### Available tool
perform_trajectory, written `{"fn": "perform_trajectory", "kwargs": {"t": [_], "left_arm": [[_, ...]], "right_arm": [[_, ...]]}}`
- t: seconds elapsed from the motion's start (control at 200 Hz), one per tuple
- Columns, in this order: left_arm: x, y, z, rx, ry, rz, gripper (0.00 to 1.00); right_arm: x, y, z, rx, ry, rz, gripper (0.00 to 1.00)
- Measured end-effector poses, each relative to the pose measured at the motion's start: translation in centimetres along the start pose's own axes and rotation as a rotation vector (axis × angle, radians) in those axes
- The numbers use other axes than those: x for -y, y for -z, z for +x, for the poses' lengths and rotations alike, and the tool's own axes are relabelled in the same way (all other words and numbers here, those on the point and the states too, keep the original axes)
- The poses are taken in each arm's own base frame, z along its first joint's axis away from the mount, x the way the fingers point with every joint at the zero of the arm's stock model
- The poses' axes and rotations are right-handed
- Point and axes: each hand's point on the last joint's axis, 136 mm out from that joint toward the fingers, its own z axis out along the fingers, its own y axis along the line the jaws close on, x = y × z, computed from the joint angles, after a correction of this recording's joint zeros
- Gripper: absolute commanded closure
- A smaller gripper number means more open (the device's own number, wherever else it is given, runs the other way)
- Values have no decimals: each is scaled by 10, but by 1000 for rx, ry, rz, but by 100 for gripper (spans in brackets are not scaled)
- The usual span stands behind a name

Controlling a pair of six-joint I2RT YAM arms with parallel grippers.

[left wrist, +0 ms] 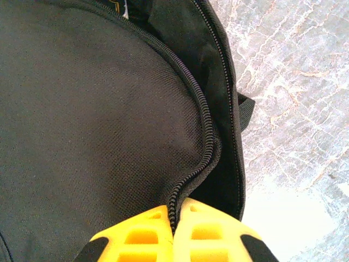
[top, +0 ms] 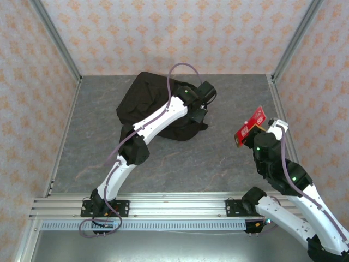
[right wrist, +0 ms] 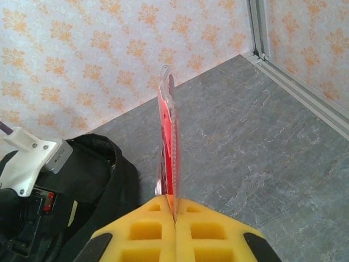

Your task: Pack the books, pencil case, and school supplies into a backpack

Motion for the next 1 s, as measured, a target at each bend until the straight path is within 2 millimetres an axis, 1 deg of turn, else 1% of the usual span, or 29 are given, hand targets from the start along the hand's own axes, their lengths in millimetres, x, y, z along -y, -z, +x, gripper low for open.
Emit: {"fn": "perform_trajectory", "kwargs": {"t": [0.095,0.2,0.255,0.31,0.385,0.405,0.425,0.43,0.44,0.46,0.48,0.555,0.651,0.731,0.806,0.911,1.001], "left_arm": [[1,3,1,-3,3,17,100],[-1,14,5,5,9,27,100],[-5,27,7,23,19,31,100],[-10,44,7,49,35,35,100],[-20,72,6,99,62,39,100],[-22,77,7,108,67,38,100],[-25,85,6,126,76,39,100],[-28,90,7,135,81,40,100],[-28,92,7,138,83,40,100],[-30,96,7,146,87,39,100],[-34,106,7,167,102,40,100],[-43,127,10,211,126,36,100],[-50,146,15,255,149,34,100],[-54,155,20,281,168,37,100],[-57,160,24,296,182,38,100],[-58,162,25,313,204,45,100],[-58,160,24,321,226,57,100]], "right_arm": [[0,0,3,-13,4,-3,100],[-4,0,9,-44,4,-31,100],[-7,-1,14,-65,5,-47,100],[-12,-3,20,-92,2,-66,100],[-23,-6,28,-135,-6,-102,100],[-27,-7,31,-150,-10,-115,100],[-30,-9,33,-164,-14,-122,100],[-32,-9,34,-169,-15,-126,100],[-32,-9,34,-169,-15,-126,100],[-37,-11,38,-187,-21,-139,100],[-41,-13,41,-205,-25,-152,100],[-58,-18,51,-262,-54,-196,100],[-83,-26,64,-334,-108,-261,100],[-104,-34,76,-395,-164,-315,100],[-115,-43,90,-440,-227,-350,100],[-120,-58,105,-474,-360,-374,100],[-118,-73,119,-477,-491,-370,100]]}}
